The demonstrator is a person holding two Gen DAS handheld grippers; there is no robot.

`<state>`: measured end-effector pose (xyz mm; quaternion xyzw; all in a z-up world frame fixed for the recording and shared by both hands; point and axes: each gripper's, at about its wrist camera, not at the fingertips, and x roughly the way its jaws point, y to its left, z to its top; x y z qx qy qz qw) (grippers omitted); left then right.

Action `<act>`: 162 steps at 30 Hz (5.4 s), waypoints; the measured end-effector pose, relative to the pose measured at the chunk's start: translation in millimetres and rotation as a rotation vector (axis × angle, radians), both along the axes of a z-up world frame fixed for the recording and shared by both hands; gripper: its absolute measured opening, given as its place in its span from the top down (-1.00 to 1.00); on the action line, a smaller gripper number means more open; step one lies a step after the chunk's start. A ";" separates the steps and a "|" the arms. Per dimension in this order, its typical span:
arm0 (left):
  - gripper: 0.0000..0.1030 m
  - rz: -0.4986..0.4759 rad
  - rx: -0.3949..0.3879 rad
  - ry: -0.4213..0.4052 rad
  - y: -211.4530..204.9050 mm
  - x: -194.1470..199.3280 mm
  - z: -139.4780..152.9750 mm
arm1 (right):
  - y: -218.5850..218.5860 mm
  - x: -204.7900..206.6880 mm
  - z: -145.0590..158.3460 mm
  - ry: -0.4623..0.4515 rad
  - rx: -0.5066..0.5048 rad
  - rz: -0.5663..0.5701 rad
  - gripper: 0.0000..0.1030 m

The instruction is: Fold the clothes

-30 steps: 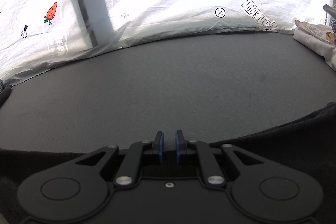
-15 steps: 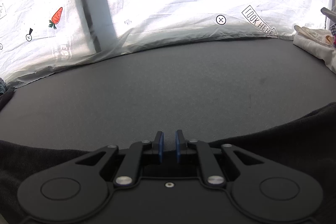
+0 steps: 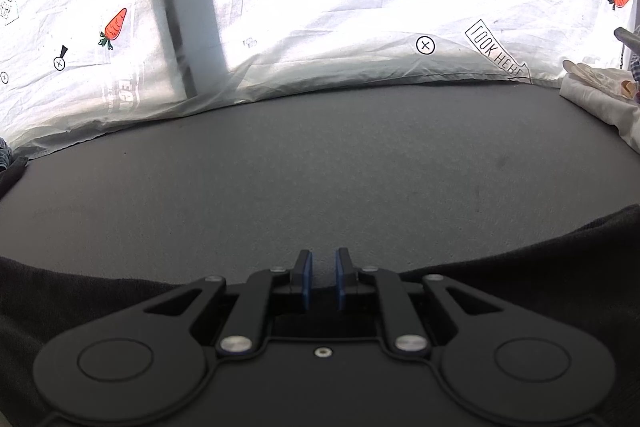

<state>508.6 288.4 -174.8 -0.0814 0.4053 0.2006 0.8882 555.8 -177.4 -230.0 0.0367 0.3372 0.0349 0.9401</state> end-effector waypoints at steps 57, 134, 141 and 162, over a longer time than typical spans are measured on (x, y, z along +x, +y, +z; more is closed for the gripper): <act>-1.00 -0.282 -0.089 0.124 -142.0 -51.3 -41.8 | 20.0 -127.9 28.7 -0.032 -0.540 0.149 -0.89; -1.00 -0.272 -0.095 0.163 -140.1 -45.8 -39.5 | -197.3 -5.4 47.9 -0.035 0.068 -0.536 1.00; -1.00 -0.270 -0.094 0.155 -140.3 -47.1 -39.8 | -206.6 6.7 57.7 -0.052 0.031 -0.538 1.00; -1.00 -0.082 -0.206 0.052 -99.1 -80.5 -30.5 | -125.3 -5.3 13.0 0.110 -0.039 -0.239 -0.41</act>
